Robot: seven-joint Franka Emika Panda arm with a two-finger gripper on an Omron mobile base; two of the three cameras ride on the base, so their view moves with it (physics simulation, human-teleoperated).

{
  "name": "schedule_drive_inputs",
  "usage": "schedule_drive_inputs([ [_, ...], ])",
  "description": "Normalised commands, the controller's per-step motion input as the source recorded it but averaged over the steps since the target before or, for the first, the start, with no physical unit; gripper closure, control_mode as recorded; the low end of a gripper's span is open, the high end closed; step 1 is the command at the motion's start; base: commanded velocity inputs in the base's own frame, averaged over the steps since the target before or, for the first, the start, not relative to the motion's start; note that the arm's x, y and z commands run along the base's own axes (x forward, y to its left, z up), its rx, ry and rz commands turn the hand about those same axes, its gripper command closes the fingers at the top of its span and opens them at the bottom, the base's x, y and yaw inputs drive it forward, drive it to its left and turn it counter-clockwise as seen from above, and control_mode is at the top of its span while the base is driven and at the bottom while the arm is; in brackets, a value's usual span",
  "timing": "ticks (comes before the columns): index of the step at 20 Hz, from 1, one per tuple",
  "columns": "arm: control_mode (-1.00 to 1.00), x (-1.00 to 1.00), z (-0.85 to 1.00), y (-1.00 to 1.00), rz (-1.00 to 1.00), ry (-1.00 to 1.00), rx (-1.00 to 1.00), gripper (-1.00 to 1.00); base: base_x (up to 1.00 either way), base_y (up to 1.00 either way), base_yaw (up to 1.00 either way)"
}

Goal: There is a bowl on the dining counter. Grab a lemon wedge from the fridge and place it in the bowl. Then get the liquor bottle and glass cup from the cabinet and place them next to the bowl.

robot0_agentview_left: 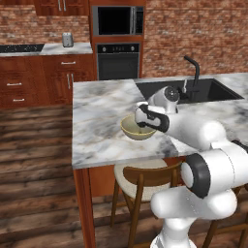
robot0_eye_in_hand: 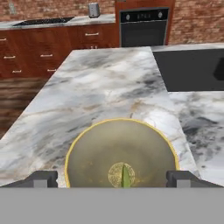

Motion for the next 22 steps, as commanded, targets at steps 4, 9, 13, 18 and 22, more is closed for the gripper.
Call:
schedule_drive_inputs([
  [4,-1.0,-0.95,1.0,-0.02,0.0,-0.05,0.0,-1.0,0.0,0.0,0.0],
  [9,-1.0,-0.99,1.0,0.0,-0.01,0.07,0.0,-1.0,0.0,0.0,0.0],
  [13,-1.0,-0.94,1.0,0.0,-0.05,0.2,0.0,-1.0,0.0,0.0,0.0],
  [18,-1.0,-0.95,0.9,0.0,-0.05,0.28,-0.01,-1.0,0.0,0.0,0.0],
  [22,-1.0,-0.92,0.21,0.0,-0.02,0.28,-0.03,-1.0,0.0,0.0,0.0],
])
